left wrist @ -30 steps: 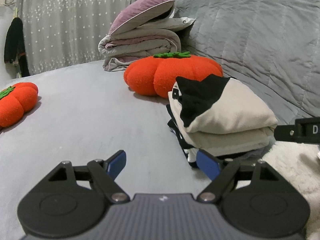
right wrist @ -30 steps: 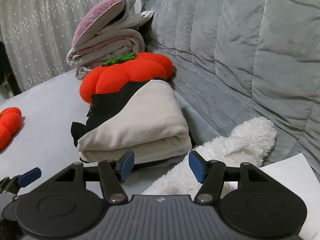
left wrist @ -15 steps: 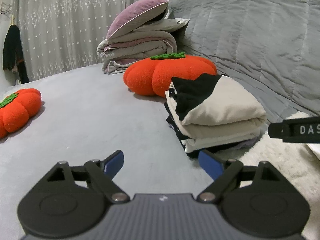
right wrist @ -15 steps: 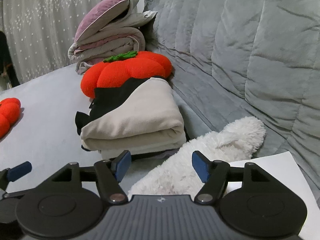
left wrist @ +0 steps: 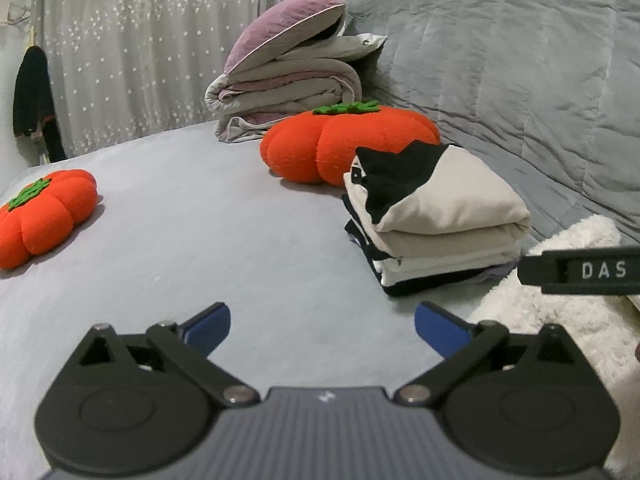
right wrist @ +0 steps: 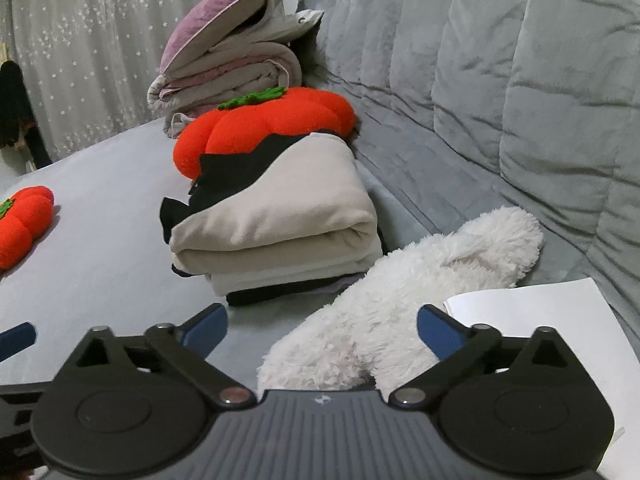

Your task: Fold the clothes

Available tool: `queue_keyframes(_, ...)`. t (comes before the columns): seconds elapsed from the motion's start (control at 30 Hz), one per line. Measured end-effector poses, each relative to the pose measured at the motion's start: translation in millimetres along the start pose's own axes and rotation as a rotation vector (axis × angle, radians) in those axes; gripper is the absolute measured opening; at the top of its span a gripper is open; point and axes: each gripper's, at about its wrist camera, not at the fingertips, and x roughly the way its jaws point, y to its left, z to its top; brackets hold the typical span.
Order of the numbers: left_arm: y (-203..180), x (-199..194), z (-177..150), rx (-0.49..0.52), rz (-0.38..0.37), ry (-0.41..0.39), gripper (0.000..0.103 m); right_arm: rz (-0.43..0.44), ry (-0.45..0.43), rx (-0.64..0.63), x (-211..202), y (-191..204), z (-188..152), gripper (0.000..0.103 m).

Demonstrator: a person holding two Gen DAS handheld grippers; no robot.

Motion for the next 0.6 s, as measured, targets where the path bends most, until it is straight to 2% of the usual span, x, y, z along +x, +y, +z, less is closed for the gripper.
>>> queue_keyframes(0.33, -6.0, 11.9, 1.0, 0.024, 0.000, -0.009, 0.103, -0.003, 0.004, 0.004, 9.3, 0.0, 1.4, 0.103)
queue_keyframes(0.6, -6.1, 19.9, 1.6, 0.011, 0.006, -0.010, 0.103, -0.074, 0.027, 0.009, 15.3, -0.6, 2.3, 0.103)
